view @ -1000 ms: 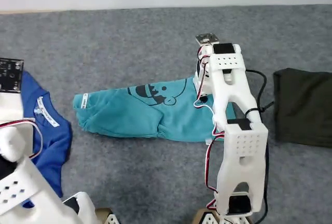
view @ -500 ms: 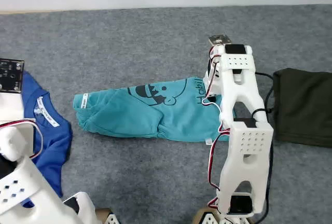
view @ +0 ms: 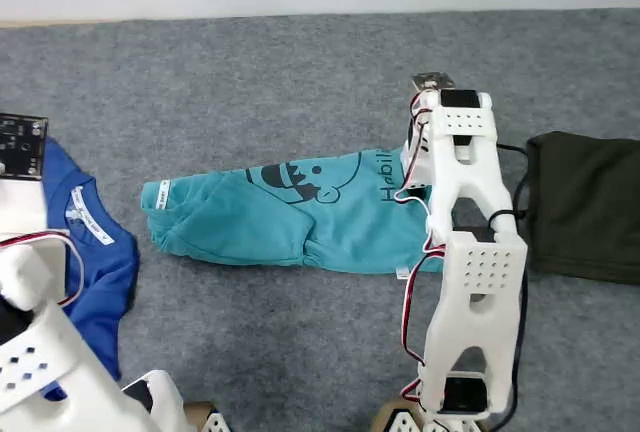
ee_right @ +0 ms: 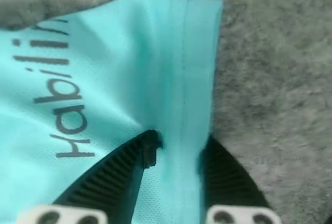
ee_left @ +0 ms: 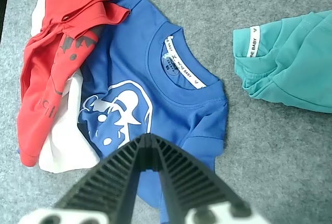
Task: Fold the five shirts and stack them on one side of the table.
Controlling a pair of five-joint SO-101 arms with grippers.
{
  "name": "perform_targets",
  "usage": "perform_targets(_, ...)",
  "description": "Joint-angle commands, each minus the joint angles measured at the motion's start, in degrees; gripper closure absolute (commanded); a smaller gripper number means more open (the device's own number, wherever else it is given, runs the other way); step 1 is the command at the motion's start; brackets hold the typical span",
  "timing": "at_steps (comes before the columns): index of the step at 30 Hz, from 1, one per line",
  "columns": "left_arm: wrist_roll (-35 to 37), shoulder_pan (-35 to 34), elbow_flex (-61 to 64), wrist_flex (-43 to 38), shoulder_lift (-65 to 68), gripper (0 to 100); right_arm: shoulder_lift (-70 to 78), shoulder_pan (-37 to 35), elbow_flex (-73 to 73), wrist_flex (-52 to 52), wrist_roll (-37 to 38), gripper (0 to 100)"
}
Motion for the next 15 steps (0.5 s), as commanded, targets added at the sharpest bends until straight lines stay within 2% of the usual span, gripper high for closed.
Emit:
perform_targets(1,-0.44,0.26,1.54,-0.18,-0.62,100,-0.04,-0.75,-1.85,0.75,-0.53,91.5)
perform_targets(6,-0.44,0.26,2.15,-0.53,-0.7,100,-1.01,-0.75,-1.85,1.98,-0.53,90.4)
perform_targets(11,-0.44,0.26,2.15,-0.53,-0.7,100,-6.2,-0.75,-1.85,5.14,-3.08,75.7)
perform_targets(15,-0.53,0.26,2.15,-0.53,-0.7,100,-9.98,-0.84,-1.85,5.85,-3.69,77.5)
